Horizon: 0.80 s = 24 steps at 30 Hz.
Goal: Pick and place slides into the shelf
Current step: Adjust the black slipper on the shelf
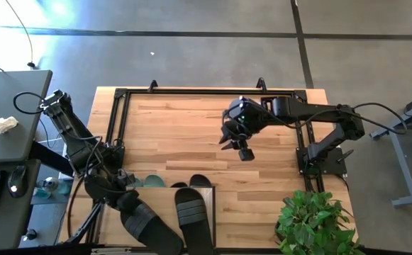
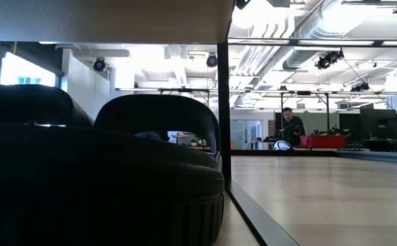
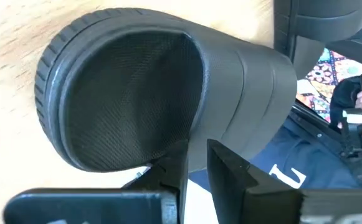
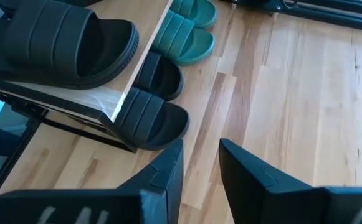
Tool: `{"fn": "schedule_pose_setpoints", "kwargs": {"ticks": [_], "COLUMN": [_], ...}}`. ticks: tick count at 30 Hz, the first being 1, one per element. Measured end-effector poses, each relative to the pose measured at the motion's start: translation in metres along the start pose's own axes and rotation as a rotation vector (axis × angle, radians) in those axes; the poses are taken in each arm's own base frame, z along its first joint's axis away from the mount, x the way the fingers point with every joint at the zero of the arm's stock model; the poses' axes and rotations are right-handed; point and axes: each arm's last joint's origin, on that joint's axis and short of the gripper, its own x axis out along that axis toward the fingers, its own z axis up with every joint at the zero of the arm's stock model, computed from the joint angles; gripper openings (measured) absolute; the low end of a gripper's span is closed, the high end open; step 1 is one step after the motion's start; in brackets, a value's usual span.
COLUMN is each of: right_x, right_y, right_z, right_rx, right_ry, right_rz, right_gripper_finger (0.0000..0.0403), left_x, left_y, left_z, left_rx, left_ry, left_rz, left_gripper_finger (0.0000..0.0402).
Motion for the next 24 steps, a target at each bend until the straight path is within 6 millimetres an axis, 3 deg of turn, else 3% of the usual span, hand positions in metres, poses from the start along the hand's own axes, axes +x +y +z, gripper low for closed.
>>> {"fn": "schedule_pose_setpoints", "kwargs": {"ticks": [8, 13, 24], "right_x": [-0.0001, -0.0001, -0.0001], "right_y": [-0.0003, -0.0002, 0.0002], "right_z": [-0.0001, 0.0000, 0.0002], "right_rx": [-0.004, -0.003, 0.001], "right_ry": [-0.001, -0.002, -0.006], "right_rz": [0.000, 0.005, 0.019], "right_gripper_finger": [0.0094, 0.0094, 0.0094], "left_x": [0.0024, 0.0025, 0.0024], "left_y": [0.0055, 0.0002, 0.0006], "left_z": [0.0030, 0.0018, 0.0016], "left_rx": [-0.002, 0.046, 0.028], "left_ry": [-0.037, -0.057, -0.043], "left_rz": [0.063, -0.009, 0.001], "left_gripper_finger": [0.0047, 0.0053, 0.0153]}}
